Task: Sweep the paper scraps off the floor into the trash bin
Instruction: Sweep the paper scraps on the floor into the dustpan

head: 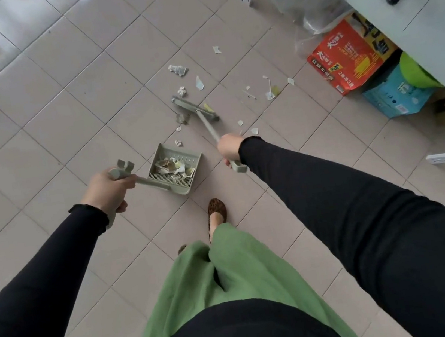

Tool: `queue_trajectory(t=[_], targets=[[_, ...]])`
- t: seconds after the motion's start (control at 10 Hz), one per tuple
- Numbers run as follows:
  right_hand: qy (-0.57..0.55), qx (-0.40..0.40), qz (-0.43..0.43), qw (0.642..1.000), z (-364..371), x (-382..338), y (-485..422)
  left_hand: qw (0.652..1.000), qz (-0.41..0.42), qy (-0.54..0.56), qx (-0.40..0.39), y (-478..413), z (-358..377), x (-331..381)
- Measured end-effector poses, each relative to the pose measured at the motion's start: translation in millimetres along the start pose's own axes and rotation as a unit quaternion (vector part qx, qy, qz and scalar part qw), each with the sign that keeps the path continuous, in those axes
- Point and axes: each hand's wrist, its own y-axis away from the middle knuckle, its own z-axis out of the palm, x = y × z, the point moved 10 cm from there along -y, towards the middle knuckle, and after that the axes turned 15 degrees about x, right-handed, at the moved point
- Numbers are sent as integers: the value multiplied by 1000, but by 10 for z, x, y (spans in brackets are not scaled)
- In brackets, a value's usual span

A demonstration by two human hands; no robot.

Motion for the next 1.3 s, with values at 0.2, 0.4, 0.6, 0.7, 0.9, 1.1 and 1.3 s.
queue_trajectory(t=[0.2, 0.4, 0.6, 0.7, 0.9, 1.1, 1.3], targets=[[83, -39, 4, 996, -30, 262, 280, 1000, 0, -10, -10, -119, -24, 165], [92, -48, 7, 995, -274, 956, 952, 1000, 0, -13, -27, -177, -36, 125], [84, 3, 13, 996, 221, 648, 607, 999, 6, -19, -41, -211, -64, 32], [64, -23, 24, 997, 482, 567, 675, 998, 26, -39, -50, -243, -114, 15], [-91, 15, 83, 992, 426, 1234, 1435, 989, 91, -86, -81, -424, -193, 17], [-163, 123, 119, 972, 266, 1590, 1482, 971, 148, -135, -130, -542, -81, 245], [-171, 195, 178, 949, -196, 1829, 943, 942, 202, -190, -188, -396, 325, 623]])
